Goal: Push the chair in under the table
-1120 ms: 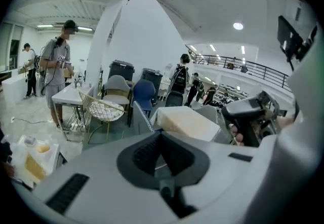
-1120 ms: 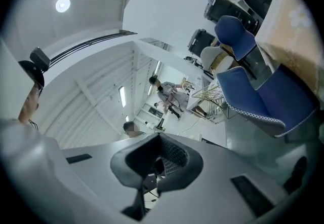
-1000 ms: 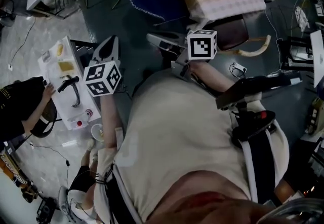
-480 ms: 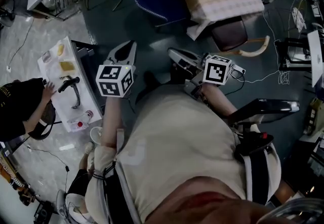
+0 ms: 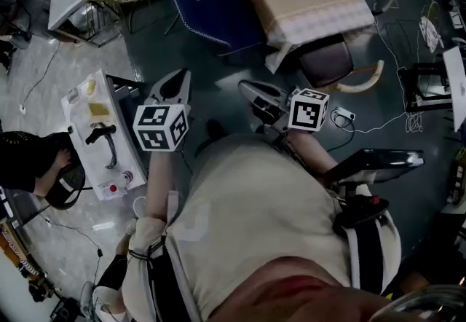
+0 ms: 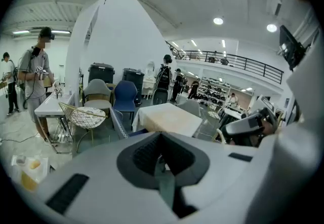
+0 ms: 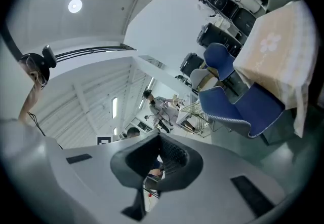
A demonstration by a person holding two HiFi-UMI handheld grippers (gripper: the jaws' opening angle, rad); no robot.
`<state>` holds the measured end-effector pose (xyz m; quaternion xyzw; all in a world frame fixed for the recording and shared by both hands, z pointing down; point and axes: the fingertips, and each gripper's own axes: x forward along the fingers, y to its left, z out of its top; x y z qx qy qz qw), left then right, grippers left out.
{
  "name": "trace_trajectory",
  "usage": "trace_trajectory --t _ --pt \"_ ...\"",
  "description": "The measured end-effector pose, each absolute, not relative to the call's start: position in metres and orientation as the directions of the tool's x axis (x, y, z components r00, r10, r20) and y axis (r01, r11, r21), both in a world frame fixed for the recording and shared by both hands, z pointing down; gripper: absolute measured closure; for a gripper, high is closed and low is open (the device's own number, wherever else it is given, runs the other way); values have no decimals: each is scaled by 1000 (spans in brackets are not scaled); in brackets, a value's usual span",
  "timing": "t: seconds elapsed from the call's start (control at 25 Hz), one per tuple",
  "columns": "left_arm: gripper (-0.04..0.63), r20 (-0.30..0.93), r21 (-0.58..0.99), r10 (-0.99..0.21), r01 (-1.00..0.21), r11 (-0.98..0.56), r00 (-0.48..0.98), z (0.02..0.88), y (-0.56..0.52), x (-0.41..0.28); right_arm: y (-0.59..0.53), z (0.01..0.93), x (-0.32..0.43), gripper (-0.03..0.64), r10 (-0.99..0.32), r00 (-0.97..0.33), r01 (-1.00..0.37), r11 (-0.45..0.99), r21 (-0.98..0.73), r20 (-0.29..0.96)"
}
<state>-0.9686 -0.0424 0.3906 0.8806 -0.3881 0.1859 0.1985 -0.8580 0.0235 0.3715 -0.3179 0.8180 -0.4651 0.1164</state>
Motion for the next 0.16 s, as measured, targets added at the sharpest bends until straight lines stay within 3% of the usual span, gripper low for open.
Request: trace_trajectory --t 0.16 --pt "588 480 211 -588 -736 -643 651 384 -26 -916 38 372 -804 606 -658 -746 -409 338 -848 98"
